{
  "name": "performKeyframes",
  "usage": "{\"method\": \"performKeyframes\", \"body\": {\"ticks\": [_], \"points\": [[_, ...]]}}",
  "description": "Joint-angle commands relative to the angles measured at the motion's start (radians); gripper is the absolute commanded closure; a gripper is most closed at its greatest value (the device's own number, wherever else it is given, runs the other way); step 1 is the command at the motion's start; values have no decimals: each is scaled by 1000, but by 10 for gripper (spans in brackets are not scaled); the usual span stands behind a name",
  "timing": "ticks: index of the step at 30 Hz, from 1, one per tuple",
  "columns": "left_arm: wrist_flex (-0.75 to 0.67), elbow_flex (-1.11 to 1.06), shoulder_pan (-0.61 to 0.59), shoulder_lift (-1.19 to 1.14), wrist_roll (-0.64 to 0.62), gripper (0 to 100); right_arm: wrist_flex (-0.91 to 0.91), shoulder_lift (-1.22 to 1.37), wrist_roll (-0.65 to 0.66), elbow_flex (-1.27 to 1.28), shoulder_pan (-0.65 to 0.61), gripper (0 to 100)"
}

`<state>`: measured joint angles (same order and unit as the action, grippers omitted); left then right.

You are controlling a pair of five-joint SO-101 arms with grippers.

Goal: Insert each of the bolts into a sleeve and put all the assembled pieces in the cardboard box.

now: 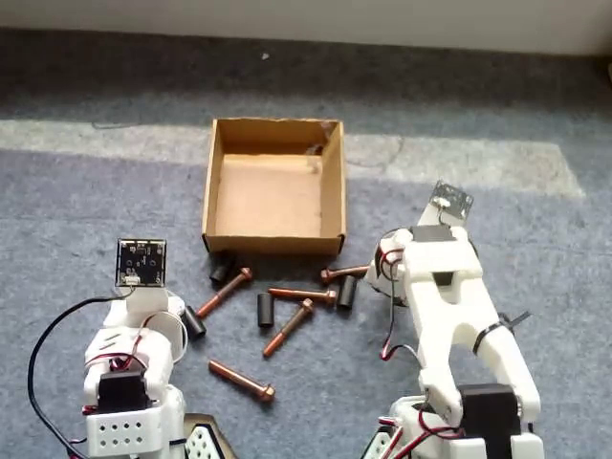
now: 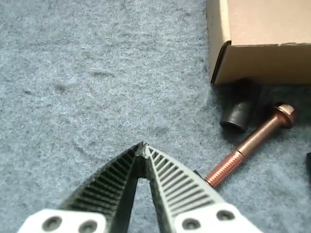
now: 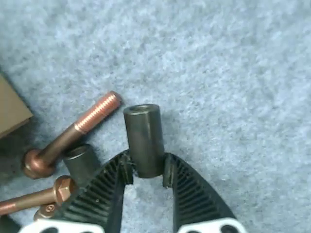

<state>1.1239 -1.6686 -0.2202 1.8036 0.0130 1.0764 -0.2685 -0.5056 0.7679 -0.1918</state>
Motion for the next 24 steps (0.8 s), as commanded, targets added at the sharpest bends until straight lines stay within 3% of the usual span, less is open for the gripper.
{"method": "performKeyframes", "body": {"ticks": [1, 8, 18, 24], "points": [[-12, 4, -10, 13, -5, 993, 30, -113, 80, -33, 10, 991], [-12, 4, -10, 13, -5, 993, 30, -113, 137, 35, 8, 810], [-12, 4, -10, 13, -5, 993, 24, -104, 138, 31, 8, 809], [-12, 4, -10, 13, -5, 993, 22, 59, 140, 1, 12, 809]]}}
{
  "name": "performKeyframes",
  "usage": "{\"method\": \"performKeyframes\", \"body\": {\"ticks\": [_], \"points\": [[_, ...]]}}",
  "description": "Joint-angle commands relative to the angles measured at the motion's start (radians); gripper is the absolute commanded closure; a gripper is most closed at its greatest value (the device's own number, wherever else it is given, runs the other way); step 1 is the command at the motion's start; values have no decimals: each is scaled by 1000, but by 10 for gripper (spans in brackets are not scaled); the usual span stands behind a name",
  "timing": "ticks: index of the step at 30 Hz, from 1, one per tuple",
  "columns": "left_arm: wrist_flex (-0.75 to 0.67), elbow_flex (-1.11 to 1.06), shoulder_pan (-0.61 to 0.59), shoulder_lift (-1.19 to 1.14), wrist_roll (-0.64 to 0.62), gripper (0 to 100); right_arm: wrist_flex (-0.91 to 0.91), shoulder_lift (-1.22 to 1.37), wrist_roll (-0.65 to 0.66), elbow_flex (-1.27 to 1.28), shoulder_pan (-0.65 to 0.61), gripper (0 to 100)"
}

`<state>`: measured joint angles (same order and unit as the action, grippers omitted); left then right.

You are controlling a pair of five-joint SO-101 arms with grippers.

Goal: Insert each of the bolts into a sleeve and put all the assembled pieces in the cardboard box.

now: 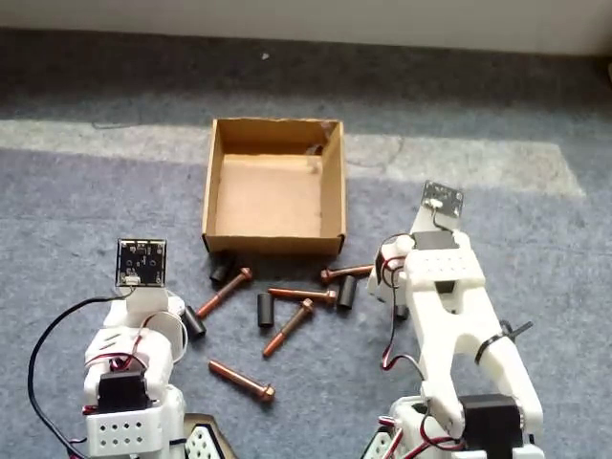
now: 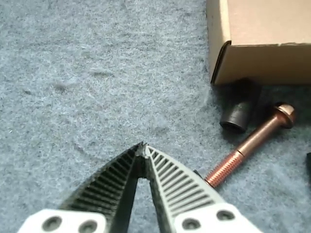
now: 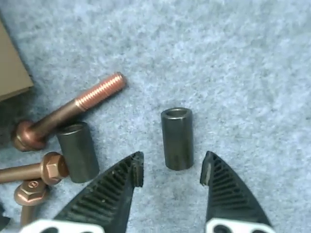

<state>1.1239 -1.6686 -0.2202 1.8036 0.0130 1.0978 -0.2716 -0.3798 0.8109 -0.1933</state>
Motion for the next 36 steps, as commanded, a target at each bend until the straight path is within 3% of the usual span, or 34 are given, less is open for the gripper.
{"method": "performKeyframes", "body": {"ticks": [1, 5, 10, 19, 26, 31, 36], "points": [[-12, 4, -10, 13, -5, 993, 2, 91, 14, -65, 15, 809], [-12, 4, -10, 13, -5, 993, 2, 179, 17, -125, 16, 852], [-12, 4, -10, 13, -5, 994, 2, 226, 114, -174, 24, 939], [-12, 4, -10, 13, -5, 994, 13, 211, 184, -171, 77, 989], [-12, 31, -42, 13, 0, 993, 124, -162, 233, -62, -5, 995], [17, 119, -134, 12, 304, 993, 68, -484, 230, 120, -5, 995], [72, 283, -130, 2, 318, 992, -24, -693, 127, 295, -2, 995]]}}
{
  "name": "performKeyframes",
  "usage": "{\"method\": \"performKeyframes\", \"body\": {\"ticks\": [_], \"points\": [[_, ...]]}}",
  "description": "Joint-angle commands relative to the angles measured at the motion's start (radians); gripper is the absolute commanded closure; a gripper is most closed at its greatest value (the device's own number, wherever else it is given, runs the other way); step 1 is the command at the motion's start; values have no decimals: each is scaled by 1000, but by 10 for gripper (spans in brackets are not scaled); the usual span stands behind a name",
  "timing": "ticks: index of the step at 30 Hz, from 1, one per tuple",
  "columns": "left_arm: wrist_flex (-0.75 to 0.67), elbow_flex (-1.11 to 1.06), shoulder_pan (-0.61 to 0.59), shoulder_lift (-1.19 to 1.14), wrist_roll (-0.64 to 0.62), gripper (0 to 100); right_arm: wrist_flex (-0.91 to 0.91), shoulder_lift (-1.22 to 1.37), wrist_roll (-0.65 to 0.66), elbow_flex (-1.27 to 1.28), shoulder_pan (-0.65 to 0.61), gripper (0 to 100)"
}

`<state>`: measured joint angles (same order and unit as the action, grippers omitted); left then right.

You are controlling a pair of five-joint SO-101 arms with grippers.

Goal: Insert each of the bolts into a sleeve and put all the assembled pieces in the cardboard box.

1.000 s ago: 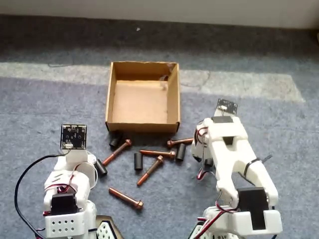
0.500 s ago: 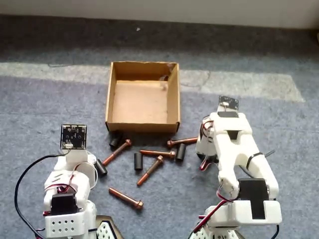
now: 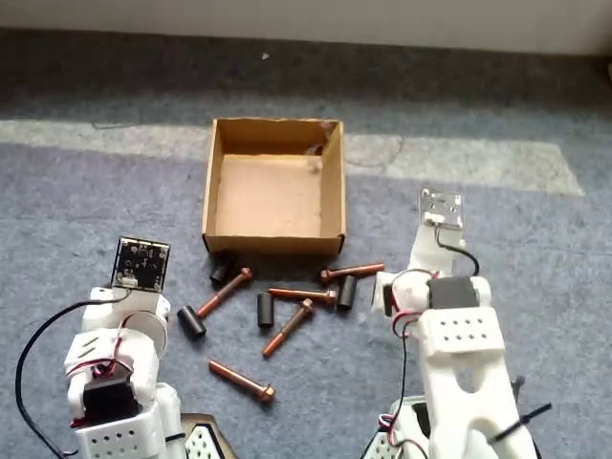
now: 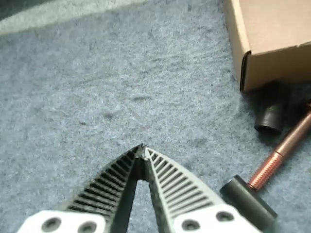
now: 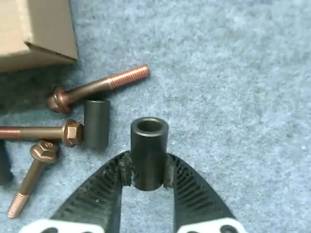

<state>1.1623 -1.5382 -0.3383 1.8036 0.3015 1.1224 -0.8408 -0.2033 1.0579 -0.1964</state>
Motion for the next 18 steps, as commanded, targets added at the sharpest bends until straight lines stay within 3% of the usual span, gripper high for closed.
{"method": "performKeyframes", "body": {"ticks": [1, 4, 13, 18], "points": [[44, 193, -1, -7, 29, 992, -54, -147, -58, 70, 2, 995], [101, 317, 79, -114, 71, 992, -56, -183, -64, 88, 2, 995], [150, 639, 383, -783, 78, 985, -114, -186, -66, 97, 2, 995], [95, 687, 470, -1046, 31, 858, -114, -186, -66, 97, 2, 995]]}}
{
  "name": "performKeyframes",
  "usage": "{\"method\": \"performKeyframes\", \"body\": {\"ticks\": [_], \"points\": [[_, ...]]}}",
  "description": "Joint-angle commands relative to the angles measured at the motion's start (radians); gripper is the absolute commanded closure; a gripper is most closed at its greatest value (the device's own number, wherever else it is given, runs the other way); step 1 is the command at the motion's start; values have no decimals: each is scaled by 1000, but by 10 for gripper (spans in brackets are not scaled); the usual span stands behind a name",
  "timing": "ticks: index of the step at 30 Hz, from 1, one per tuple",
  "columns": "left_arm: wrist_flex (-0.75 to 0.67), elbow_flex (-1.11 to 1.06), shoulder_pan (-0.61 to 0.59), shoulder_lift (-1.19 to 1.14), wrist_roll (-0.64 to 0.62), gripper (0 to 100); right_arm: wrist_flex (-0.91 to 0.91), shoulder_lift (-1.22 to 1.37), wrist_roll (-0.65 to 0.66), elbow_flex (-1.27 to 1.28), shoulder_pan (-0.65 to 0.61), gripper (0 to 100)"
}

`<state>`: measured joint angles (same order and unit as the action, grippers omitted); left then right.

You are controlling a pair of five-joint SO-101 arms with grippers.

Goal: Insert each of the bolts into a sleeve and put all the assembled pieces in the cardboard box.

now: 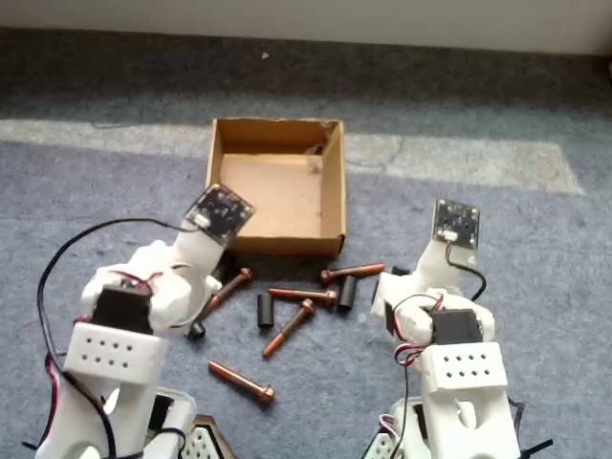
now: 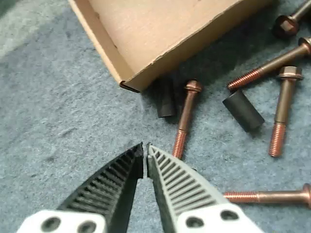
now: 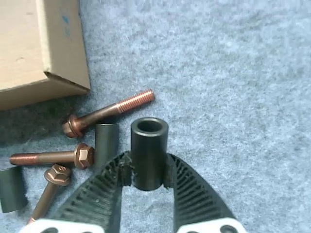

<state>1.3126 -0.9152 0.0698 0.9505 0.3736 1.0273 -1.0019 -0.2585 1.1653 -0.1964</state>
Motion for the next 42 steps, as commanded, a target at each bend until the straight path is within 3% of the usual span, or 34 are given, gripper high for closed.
{"method": "performKeyframes", "body": {"ticks": [1, 6, 14, 24, 28, 35, 42], "points": [[-89, 65, 62, -237, -61, 844, -19, -25, -11, -10, 2, 995], [-265, 65, 79, -424, -77, 839, -19, -25, -11, -10, 2, 995], [-396, 85, 145, -691, -81, 839, -19, -25, -11, -10, 2, 995], [-402, 246, 71, -915, -83, 844, -19, -28, -11, -10, 2, 995], [-402, 242, 117, -924, -77, 961, -13, -35, -11, -18, 2, 995], [-376, 168, 208, -826, -84, 995, 50, -36, -9, -71, -4, 995], [-206, 160, 202, -317, -212, 995, 199, -36, -2, -295, -76, 995]]}}
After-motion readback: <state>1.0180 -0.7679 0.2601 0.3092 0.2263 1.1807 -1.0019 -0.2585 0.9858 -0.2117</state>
